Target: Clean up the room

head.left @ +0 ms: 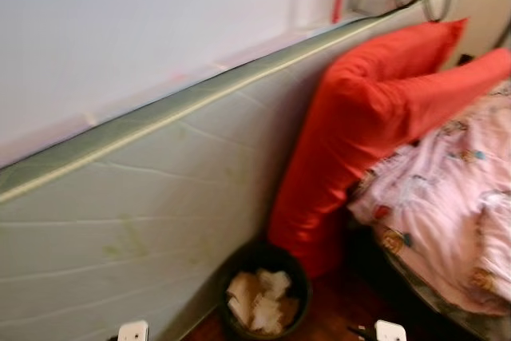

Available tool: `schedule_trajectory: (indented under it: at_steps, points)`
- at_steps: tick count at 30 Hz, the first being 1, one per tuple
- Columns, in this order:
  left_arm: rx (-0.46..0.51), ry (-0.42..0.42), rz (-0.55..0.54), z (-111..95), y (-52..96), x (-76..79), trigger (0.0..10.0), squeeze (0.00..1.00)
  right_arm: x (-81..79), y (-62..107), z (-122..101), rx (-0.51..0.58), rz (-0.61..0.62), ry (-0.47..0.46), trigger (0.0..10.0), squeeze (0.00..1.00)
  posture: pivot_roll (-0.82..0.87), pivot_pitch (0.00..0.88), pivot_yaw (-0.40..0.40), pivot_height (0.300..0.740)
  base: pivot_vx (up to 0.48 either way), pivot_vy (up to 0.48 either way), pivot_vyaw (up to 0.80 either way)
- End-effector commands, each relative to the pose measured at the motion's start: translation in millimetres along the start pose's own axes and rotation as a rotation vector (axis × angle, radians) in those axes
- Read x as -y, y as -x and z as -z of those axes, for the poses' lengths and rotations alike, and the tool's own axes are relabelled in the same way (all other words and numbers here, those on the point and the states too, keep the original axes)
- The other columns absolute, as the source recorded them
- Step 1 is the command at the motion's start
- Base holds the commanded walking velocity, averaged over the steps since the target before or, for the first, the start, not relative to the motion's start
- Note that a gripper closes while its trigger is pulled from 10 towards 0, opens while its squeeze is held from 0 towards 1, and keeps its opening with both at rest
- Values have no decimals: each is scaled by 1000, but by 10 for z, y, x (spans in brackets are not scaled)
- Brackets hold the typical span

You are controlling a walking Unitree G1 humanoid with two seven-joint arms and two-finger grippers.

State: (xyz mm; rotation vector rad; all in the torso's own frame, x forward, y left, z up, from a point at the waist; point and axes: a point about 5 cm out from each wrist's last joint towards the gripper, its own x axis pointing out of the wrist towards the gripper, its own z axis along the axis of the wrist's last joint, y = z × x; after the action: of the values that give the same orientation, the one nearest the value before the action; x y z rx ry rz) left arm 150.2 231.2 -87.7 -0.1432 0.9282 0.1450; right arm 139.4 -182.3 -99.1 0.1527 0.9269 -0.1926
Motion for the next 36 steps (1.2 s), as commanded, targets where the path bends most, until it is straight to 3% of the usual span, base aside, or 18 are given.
schedule_trajectory:
  at_steps: [1, 36]
  points:
    - [-22, -94, 29, -78, -93, 365, 10000, 0, 425, -1, -152, -57, -80, -5, 10000, 0, 66, 70, -31, 740, 0, -341, -706]
    - [-10, -135, 56, -122, -98, 367, 10000, 0, 394, 4, -124, -41, -73, -33, 10000, 0, 40, 6, 8, 740, 0, -351, -16]
